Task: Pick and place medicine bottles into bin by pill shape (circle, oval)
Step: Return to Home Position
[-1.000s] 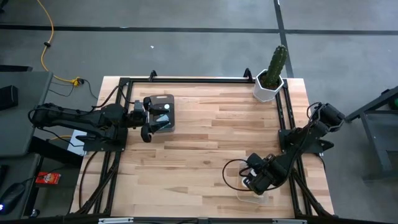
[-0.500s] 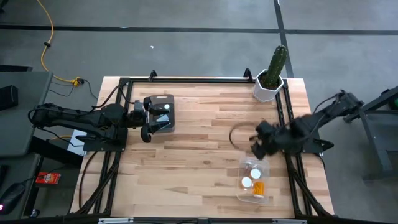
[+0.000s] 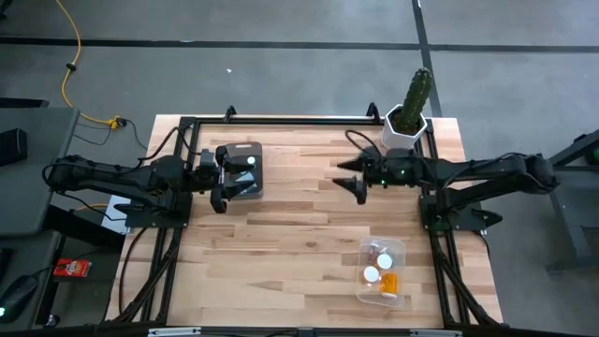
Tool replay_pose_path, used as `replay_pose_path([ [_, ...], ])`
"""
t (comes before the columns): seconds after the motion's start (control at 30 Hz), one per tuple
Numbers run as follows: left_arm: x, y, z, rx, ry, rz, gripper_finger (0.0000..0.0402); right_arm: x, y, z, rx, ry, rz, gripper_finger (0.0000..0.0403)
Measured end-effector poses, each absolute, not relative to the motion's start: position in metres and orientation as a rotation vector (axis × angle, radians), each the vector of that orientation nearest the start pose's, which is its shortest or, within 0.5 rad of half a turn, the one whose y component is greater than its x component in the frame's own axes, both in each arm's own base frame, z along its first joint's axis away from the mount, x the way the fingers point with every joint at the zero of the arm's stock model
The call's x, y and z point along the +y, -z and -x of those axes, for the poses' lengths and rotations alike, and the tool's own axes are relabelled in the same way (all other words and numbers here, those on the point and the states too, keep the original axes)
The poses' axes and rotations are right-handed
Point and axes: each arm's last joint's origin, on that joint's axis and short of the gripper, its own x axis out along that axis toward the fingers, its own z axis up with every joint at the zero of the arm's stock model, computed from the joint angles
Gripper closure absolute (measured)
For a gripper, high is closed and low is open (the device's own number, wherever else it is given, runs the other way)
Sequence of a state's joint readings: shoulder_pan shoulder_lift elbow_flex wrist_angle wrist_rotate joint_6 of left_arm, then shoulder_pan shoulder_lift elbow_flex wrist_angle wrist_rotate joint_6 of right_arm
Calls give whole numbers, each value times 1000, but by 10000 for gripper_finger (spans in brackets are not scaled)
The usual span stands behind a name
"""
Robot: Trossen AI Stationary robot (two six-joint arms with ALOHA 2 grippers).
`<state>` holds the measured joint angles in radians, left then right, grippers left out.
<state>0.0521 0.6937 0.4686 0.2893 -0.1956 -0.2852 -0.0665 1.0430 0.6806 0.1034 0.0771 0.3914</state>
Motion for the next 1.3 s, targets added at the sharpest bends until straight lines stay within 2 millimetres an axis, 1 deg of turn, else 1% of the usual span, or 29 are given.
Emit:
replay_pose_path([
  [0.13,14,-282,-165,-99,-240,288,163,-20,-300,-233,140,164,-151,116],
  [0.2,14,-282,-165,-96,-241,264,163,-19,-310,-234,119,154,-95,116],
  [0.33,14,-282,-165,-87,-247,191,163,-16,-322,-234,86,137,-96,116],
  [0.57,14,-282,-165,-76,-232,113,169,-9,-322,-235,102,110,-87,116],
  [0.63,13,-282,-165,-73,-186,103,192,-9,-322,-235,101,109,-94,116],
  [0.67,12,-282,-165,-74,-166,103,213,-9,-322,-235,100,110,-103,116],
  [0.73,11,-284,-162,-80,-138,112,268,-9,-322,-235,99,112,-131,116],
  [0.8,11,-285,-158,-83,-133,112,340,-9,-322,-235,98,113,-151,116],
  [0.83,11,-285,-156,-76,-137,114,369,-9,-322,-235,98,113,-154,116],
  [0.87,11,-285,-153,-69,-147,122,384,-9,-322,-235,97,113,-155,116],
  [0.97,11,-284,-141,-43,-187,117,388,-9,-322,-235,96,114,-183,116],
  [1.07,11,-277,-131,-50,-192,96,399,-9,-322,-235,95,115,-206,116],
  [1.17,10,-260,-121,-99,-189,98,400,-9,-322,-235,94,116,-208,116],
  [1.3,10,-229,-111,-141,-184,146,401,-9,-322,-235,91,118,-254,116],
])
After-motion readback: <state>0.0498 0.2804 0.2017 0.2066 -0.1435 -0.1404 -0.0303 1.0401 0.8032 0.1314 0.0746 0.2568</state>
